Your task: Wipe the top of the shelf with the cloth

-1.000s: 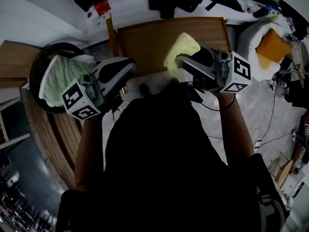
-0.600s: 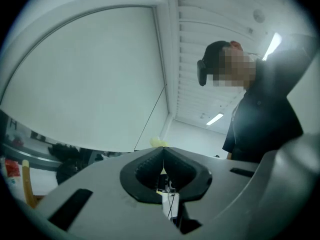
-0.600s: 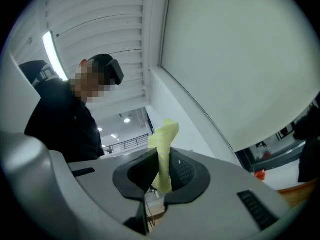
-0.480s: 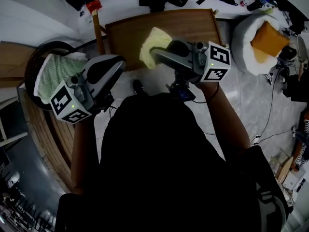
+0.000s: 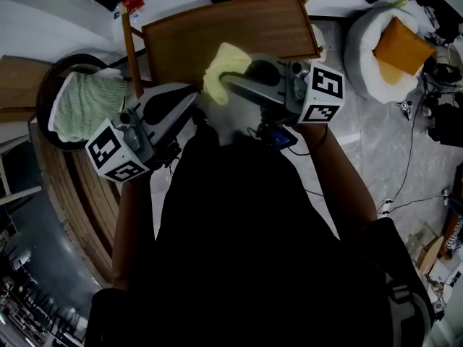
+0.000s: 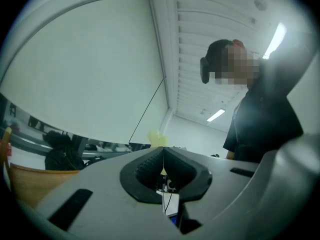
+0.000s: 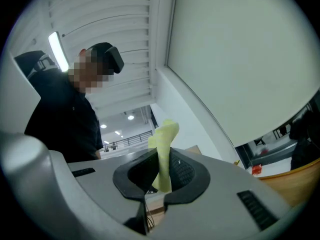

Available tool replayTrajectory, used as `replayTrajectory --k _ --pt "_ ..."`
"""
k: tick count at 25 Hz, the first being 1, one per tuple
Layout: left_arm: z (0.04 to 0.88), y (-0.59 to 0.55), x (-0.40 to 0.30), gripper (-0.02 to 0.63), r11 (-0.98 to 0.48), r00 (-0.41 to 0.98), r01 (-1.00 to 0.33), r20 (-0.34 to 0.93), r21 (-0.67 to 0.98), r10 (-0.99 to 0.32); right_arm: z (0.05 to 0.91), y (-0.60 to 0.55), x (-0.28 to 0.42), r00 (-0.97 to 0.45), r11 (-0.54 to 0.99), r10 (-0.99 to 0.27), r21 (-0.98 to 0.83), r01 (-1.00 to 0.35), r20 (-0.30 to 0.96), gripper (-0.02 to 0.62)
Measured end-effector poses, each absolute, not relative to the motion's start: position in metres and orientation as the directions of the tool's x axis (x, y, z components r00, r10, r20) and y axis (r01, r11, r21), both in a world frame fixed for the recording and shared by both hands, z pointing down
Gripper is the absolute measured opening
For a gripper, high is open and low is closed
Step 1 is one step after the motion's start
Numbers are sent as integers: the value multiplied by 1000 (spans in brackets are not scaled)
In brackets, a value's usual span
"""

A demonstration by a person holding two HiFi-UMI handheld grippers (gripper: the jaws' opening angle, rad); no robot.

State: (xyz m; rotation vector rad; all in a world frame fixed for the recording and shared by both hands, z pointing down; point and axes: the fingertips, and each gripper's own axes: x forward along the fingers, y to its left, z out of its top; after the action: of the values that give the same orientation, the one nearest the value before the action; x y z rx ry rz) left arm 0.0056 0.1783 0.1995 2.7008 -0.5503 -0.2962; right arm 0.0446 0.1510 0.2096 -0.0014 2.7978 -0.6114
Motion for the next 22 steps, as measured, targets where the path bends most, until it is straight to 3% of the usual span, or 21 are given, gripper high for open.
replayTrajectory --k 11,22 --pt "219 239 12 12 -792 869 -416 -62 447 -491 214 213 60 -961 923 8 -369 113 -275 48" --pt "224 276 -17 12 -799 896 -341 -87 496 -436 216 259 33 -977 919 -63 -394 23 -203 48"
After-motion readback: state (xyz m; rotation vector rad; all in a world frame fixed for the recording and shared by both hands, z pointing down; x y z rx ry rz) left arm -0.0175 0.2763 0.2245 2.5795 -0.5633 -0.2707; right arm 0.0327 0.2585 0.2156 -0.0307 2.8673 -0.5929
